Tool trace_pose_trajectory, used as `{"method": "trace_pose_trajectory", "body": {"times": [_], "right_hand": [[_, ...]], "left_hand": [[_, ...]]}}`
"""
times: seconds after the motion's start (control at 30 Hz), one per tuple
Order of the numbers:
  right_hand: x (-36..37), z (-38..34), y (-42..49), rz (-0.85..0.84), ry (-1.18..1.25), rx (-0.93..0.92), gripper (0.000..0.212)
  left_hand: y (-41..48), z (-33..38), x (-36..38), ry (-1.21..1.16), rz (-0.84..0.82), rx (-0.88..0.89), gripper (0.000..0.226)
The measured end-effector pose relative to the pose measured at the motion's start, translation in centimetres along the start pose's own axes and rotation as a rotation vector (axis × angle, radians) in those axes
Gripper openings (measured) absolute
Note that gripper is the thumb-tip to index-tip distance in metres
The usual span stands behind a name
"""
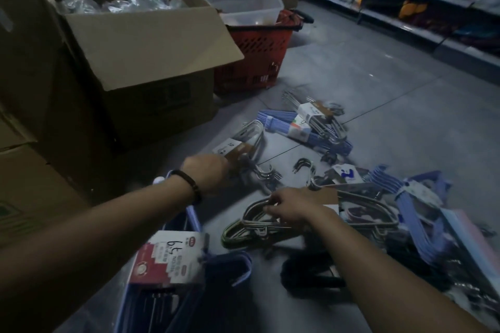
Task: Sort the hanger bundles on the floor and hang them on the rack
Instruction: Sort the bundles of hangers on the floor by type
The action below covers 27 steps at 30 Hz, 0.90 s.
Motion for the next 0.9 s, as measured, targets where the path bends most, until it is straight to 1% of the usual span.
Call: {"method": "trace_pose_trajectory", "body": {"times": [0.07, 0.13, 0.23, 0.3, 0.37, 0.47, 0.5, 0.6, 0.63, 0.73, 0.77, 0.8, 0.87, 0.9], "right_hand": [[-1.7, 2.5, -0.2, 0.109, 0.035, 0.073, 0.029], [-3.0, 5.1, -1.0, 0.160, 0.043, 0.176, 0.028], [-3.2, 8.6, -2.4, 0.111, 0.109, 0.285, 0.029], [-2.4, 10.2, -3.4, 0.088, 0.143, 0.346, 0.024], [-1.3, 11.4, -4.2, 0.133, 0.195, 0.393, 0.022], [0.7, 12.2, -4.9, 0.295, 0.317, 0.437, 0.026], [1.6, 12.5, -5.0, 0.345, 0.379, 0.476, 0.029], [3.7, 13.3, -5.5, 0.466, 0.715, 0.567, 0.034], [4.2, 13.8, -5.6, 0.493, 0.775, 0.575, 0.034], [4.8, 14.3, -6.3, 0.692, 0.836, 0.580, 0.038], [5.1, 14.7, -6.5, 0.747, 0.921, 0.607, 0.040], [5.3, 14.8, -6.8, 0.827, 1.067, 0.607, 0.046], [5.3, 15.1, -7.3, 0.883, 1.492, 0.598, 0.073], [5.1, 15.1, -7.9, 0.875, 1.661, 0.587, 0.071]], "left_hand": [[1.3, 3.4, 1.3, -0.123, -0.036, 0.088, 0.043], [2.5, 6.5, 2.8, -0.164, -0.057, 0.136, 0.044], [3.9, 9.7, 5.4, -0.278, -0.141, 0.143, 0.040], [4.7, 10.7, 7.1, -0.329, -0.191, 0.114, 0.039], [5.3, 11.2, 8.4, -0.355, -0.175, 0.101, 0.033], [5.8, 11.4, 9.2, -0.310, -0.118, 0.150, 0.028], [6.0, 11.6, 9.6, -0.289, -0.119, 0.183, 0.031], [6.0, 13.0, 11.0, -0.190, -0.162, 0.237, 0.034], [5.8, 13.5, 11.3, -0.187, -0.152, 0.231, 0.036], [5.4, 14.8, 11.2, -0.215, -0.155, 0.239, 0.044], [5.7, 15.1, 11.2, -0.241, -0.161, 0.253, 0.044], [5.9, 15.5, 10.8, -0.281, -0.178, 0.256, 0.044], [6.0, 16.2, 10.1, -0.353, -0.158, 0.293, 0.049], [5.8, 16.4, 9.9, -0.386, -0.147, 0.311, 0.052]]}}
Point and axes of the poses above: each hand's wrist, its own y-axis towards the middle knuckle, its own x-axis out of the palm, z = x × y, the point moved 1 cm from there along y, towards the middle knuckle, and after that the axes turned 11 degrees about y, right-handed, at the moved point
